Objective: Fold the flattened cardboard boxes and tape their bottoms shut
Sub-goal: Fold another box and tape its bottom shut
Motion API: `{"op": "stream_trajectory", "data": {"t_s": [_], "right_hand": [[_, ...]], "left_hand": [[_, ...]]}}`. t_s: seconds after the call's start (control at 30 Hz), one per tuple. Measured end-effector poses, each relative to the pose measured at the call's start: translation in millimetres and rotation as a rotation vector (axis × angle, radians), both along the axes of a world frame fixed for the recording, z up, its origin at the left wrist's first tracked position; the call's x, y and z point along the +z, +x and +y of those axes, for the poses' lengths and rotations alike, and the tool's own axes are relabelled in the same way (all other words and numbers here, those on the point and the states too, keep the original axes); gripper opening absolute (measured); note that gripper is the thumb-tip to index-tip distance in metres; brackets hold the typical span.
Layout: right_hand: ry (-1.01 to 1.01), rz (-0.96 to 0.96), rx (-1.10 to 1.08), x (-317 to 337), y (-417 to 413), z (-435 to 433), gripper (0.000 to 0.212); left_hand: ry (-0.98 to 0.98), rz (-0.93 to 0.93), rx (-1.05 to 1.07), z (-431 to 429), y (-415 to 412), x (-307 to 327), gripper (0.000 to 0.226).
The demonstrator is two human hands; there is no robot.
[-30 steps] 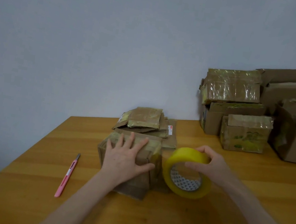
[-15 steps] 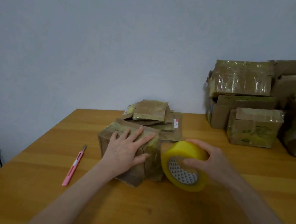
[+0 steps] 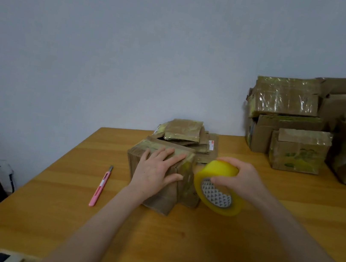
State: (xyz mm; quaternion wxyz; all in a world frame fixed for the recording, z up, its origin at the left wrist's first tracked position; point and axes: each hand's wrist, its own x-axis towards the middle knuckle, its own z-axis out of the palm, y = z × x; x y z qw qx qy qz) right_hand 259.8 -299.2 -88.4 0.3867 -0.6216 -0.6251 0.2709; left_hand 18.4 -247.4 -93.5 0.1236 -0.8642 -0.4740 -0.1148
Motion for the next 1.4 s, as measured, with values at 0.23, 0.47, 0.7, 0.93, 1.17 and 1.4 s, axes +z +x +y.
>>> {"op": "stream_trajectory", "data": {"t_s": [0.23,0.47,0.7,0.93,1.17,1.4], "right_hand": [[-0.016,-0.06,0.005,-4.7,-16.6,10.1,0.057],[-0.029,-0.072,0.055,-1.8,-11.6,9.6,0.051],[-0.037,-0.026,0.07,-1.9,-10.9,9.6,0.049],[-0.032,-0.016,0.066,-1.3,-7.2,6.8,0.049],[-0.045,-0.042,-0.046,-0.9,-9.1,3.4,0.055],[-0.051,0.033,0.03,-6.7,5.8,-5.9,0.051]], "left_hand": [[0.189,-0.51,0.173,-19.3,-41.1,-19.5,0.04],[-0.247,-0.254,0.747,4.6,-104.1,-56.4,0.047],[-0.194,-0.298,0.752,15.3,-118.7,-73.4,0.037],[-0.058,-0.721,0.576,5.2,-99.3,-24.8,0.024],[0.067,-0.652,0.098,-11.0,11.1,41.3,0.027],[-0.003,-0.364,0.167,0.8,49.3,18.9,0.02]]}}
